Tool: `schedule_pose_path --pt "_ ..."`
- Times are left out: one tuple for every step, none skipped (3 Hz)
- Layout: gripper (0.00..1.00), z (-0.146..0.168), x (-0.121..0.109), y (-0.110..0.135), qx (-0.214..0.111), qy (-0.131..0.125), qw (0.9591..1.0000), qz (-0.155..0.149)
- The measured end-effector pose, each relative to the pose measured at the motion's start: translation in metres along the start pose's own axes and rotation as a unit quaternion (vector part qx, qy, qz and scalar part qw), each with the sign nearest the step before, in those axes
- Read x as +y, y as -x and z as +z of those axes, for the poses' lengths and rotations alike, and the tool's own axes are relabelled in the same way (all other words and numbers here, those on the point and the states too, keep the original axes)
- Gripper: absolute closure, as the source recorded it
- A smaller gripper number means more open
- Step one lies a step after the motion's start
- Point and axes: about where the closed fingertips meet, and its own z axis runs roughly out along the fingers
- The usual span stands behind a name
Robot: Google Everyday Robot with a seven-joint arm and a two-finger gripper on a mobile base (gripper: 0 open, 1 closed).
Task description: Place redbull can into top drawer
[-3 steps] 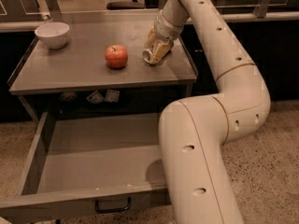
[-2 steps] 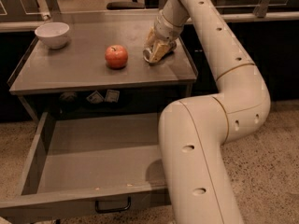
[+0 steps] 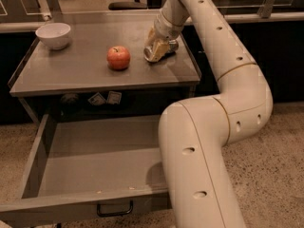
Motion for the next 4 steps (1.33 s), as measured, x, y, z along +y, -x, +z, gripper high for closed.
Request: schedule_pose_path --pt "1.00 -0.016 -0.007 0.017 0.028 -0.003 0.9996 0.006" --pt "1.00 -0.049 -0.015 0.054 0.073 -0.007 0.9970 0.024" --pt "1.00 -0.079 -0.029 0.101 0.095 -0.035 0.9940 0.042" --pt "1.00 -0.075 -0.036 0.103 0.092 -0.045 0.9939 0.040"
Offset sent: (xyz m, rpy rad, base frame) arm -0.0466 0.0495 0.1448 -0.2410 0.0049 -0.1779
